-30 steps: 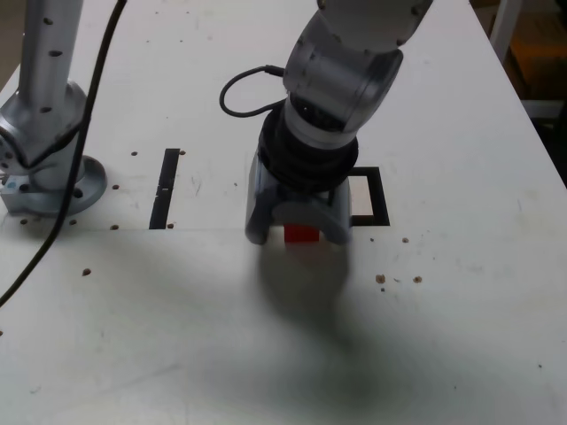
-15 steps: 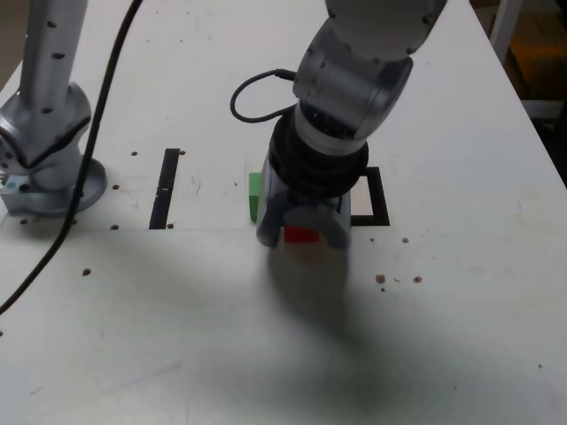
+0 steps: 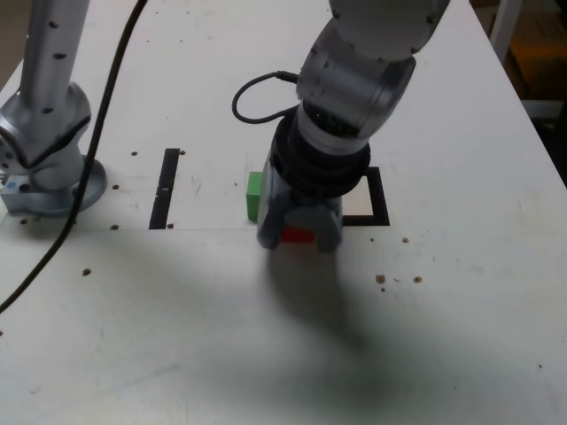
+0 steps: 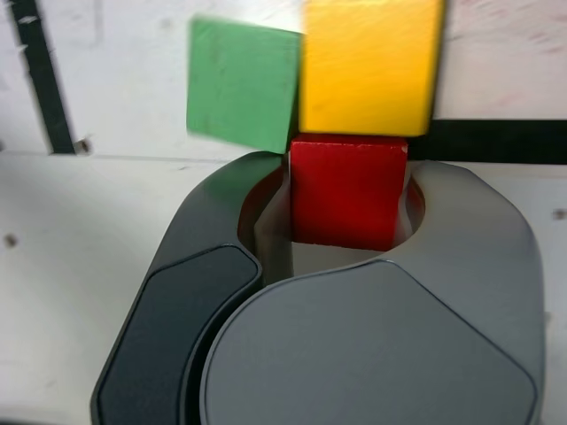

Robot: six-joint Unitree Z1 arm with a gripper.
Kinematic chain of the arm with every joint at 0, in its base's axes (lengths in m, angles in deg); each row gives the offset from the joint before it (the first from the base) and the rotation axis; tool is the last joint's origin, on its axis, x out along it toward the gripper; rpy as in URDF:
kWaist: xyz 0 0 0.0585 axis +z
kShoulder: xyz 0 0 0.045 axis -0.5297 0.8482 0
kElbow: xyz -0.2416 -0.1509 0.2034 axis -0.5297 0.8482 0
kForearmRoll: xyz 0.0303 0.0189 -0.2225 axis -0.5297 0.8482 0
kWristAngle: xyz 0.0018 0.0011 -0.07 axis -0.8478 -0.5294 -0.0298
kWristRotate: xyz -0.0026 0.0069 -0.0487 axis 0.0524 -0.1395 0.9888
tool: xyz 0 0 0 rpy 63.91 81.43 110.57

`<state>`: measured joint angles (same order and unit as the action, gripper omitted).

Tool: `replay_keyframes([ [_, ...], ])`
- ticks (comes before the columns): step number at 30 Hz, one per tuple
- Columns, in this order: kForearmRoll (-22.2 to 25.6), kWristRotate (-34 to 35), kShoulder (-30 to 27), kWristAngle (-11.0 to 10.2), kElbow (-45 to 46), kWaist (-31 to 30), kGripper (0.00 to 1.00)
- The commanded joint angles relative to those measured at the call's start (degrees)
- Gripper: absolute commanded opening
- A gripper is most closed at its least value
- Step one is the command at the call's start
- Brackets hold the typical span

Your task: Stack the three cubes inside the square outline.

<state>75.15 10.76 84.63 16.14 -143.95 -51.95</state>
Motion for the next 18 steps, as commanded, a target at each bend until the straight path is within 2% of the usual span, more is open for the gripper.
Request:
replay_keyframes([
  [1, 2.12, 0.4, -0.98, 0.45, -0.45, 0.02, 0.31],
  [5, 6.73, 1.64, -2.68, 0.64, -1.9, 0.01, 0.3],
  [9, 11.63, 2.69, -4.75, -0.22, -4.26, -0.14, 0.29],
  [12, 14.06, 2.14, -5.6, -2.31, -7.41, -0.26, 0.29],
  [18, 13.94, -1.74, -2.72, -5.65, -12.58, -0.27, 0.29],
])
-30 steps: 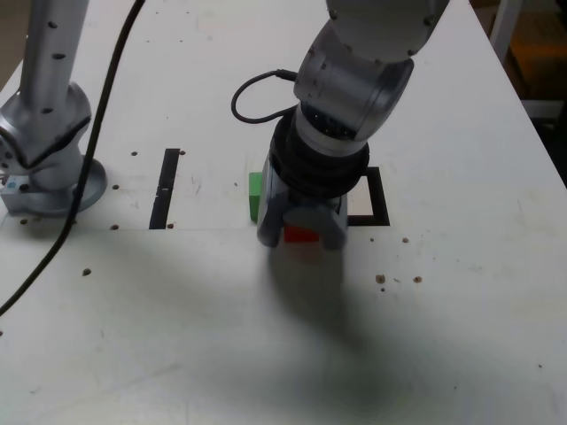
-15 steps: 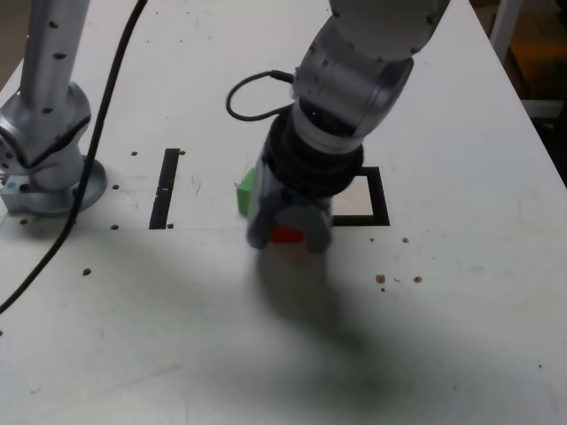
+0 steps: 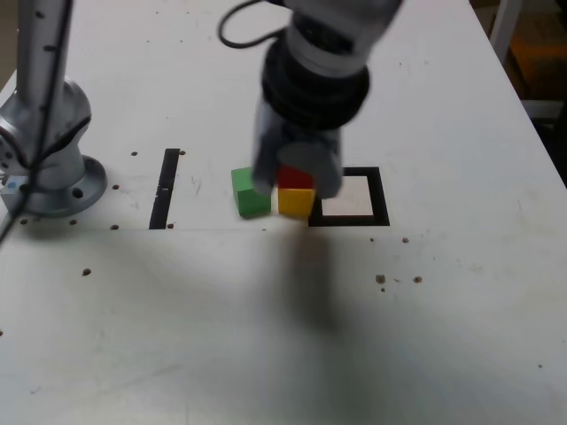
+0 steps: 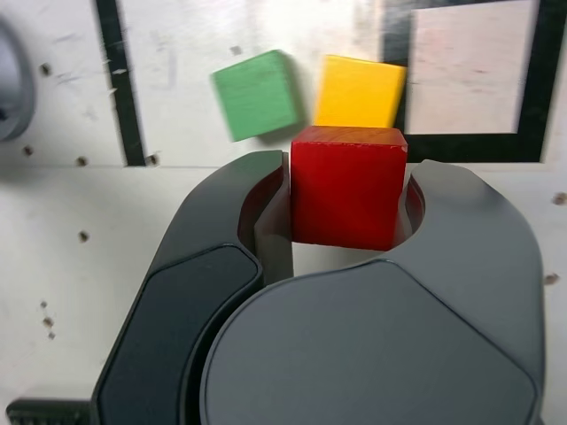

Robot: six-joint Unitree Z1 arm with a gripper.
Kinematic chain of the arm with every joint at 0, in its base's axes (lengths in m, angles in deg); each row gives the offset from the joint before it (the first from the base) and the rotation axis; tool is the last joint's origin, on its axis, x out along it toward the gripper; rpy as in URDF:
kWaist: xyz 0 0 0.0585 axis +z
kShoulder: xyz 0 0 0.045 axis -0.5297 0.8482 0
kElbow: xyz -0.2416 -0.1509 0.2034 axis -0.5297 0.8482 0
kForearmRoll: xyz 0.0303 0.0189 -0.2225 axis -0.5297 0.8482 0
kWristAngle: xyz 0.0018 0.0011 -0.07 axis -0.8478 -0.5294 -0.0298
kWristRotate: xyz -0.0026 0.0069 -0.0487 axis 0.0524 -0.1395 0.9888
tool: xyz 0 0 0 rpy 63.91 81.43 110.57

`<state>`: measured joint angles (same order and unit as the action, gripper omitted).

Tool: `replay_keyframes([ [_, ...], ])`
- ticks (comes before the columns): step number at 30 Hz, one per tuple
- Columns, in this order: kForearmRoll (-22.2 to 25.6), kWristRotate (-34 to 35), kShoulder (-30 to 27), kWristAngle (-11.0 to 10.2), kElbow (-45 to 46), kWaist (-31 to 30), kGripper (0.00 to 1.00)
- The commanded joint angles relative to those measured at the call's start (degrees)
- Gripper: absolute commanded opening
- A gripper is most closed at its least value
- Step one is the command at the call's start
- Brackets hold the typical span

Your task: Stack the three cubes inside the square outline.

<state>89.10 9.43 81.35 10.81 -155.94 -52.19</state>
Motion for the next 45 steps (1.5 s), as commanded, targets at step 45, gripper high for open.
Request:
replay_keyframes([
  [45, -12.33, -10.6, 6.73, 0.57, 1.84, 10.8, 0.3],
])
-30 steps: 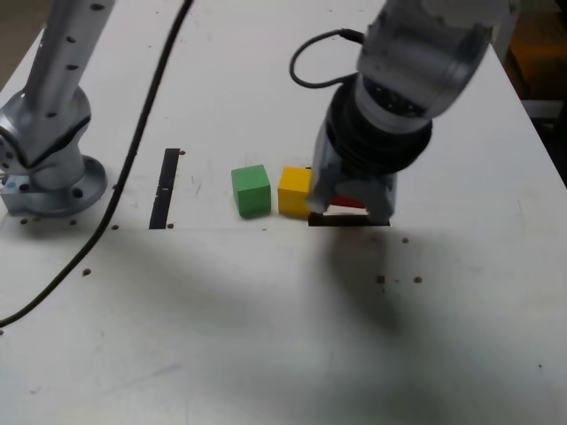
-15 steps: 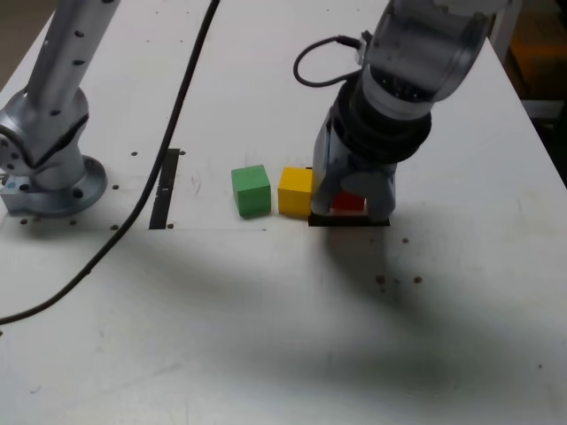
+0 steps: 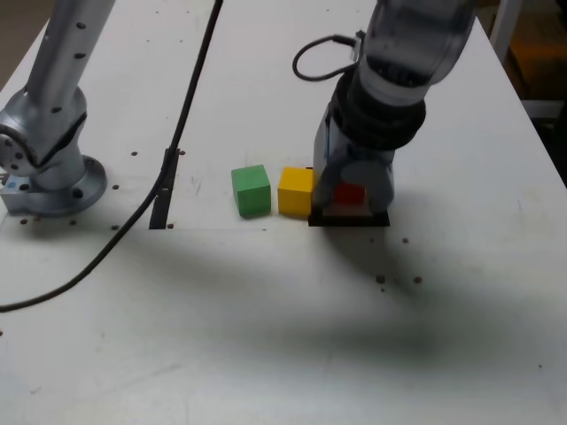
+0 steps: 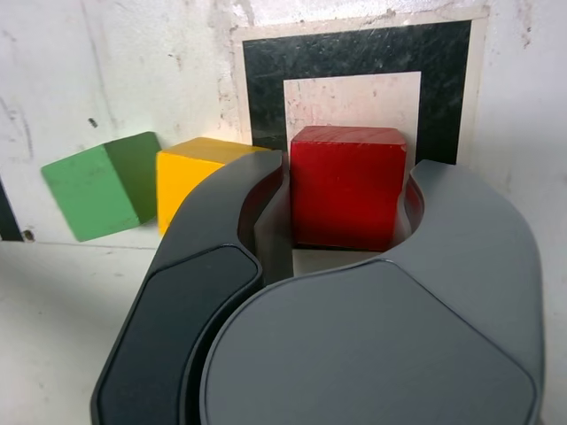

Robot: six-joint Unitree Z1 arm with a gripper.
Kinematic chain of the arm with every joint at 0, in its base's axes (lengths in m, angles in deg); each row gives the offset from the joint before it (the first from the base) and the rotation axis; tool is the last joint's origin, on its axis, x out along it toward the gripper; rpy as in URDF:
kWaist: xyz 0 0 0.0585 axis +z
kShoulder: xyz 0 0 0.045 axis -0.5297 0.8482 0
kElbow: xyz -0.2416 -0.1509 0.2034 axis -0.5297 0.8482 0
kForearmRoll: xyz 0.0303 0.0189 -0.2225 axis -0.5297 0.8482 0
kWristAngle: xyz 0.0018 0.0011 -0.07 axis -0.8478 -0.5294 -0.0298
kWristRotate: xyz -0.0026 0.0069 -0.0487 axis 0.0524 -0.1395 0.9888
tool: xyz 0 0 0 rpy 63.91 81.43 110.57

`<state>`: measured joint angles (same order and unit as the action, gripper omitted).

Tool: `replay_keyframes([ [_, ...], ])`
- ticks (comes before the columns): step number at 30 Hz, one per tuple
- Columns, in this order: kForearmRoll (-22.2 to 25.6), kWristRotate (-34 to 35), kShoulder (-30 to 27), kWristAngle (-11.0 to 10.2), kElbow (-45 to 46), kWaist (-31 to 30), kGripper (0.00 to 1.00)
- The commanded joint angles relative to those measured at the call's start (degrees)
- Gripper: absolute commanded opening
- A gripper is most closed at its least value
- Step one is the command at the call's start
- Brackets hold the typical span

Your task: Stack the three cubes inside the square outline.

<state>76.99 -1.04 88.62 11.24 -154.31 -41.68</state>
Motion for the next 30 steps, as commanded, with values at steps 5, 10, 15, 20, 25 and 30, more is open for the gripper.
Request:
replay_keyframes([
  [5, -2.41, -0.42, -1.05, 0.5, 1.86, 0.56, 0.3],
  [10, -4.0, -0.38, -1.91, 0.5, 2.92, 0.6, 0.43],
  [15, -4.83, -0.39, -2.62, 0.12, 3.63, 0.63, 0.82],
  [20, -5.08, -0.17, -3.54, -0.45, 4.47, 0.63, 0.99],
  [25, -0.97, 0.83, -6.98, -2.28, 4.13, 0.32, 1.0],
  [30, 4.17, -3.72, -11.43, -4.32, 4.9, 0.11, 0.99],
])
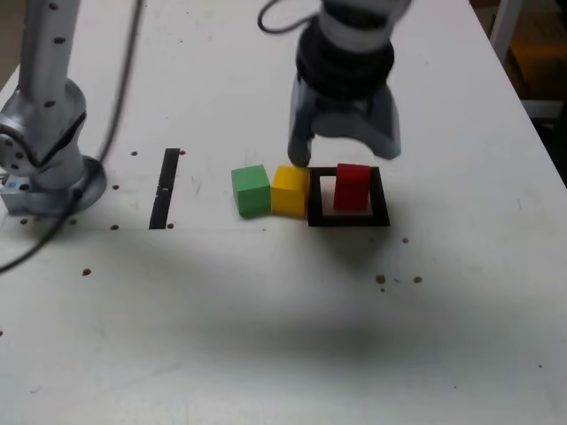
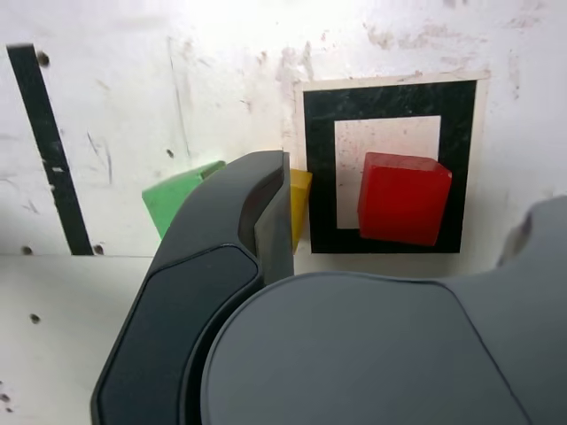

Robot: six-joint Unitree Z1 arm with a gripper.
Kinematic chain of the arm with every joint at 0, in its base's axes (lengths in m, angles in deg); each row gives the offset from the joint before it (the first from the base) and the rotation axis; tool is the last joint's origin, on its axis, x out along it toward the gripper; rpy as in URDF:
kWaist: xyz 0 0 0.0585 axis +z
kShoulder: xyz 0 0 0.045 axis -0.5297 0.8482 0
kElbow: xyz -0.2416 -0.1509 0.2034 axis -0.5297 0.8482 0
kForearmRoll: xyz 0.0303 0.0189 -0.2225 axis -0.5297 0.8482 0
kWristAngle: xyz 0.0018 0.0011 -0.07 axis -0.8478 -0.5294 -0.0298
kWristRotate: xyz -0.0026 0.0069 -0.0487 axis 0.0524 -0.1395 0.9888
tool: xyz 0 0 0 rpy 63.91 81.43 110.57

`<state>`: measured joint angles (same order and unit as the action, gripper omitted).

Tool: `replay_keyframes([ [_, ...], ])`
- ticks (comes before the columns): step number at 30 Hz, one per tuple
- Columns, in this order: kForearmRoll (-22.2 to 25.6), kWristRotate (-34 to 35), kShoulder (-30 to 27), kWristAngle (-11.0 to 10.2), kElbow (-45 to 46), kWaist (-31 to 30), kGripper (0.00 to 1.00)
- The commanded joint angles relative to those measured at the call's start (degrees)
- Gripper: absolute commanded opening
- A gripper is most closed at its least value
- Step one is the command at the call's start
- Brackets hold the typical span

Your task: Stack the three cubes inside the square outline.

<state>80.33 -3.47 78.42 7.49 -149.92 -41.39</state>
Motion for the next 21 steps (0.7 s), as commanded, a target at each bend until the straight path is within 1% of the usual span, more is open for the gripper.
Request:
replay_keyframes([
  [1, 1.66, -3.71, -2.41, -1.35, 1.07, -0.34, 0.99],
  [2, 2.31, -7.59, -4.16, -2.42, 2.04, -0.58, 0.99],
  [4, 2.82, -14.16, -6.23, -3.8, 3.11, -0.87, 0.99],
  [8, 2.05, -23.41, -8.65, -5.2, 5.04, -1.2, 0.99],
  [10, 1.41, -27.84, -9.87, -5.03, 6.44, -1.63, 0.99],
  [14, 0.7, -37.9, -11.4, -3.46, 8.31, -2.7, 0.99],
  [16, 0.79, -42.51, -11.62, -3.03, 8.69, -3.29, 0.99],
  [18, 0.89, -46.22, -11.6, -3.13, 9.05, -4.18, 0.98],
  [21, 0.8, -54.97, -10.76, -3.58, 9.47, -6.03, 0.96],
])
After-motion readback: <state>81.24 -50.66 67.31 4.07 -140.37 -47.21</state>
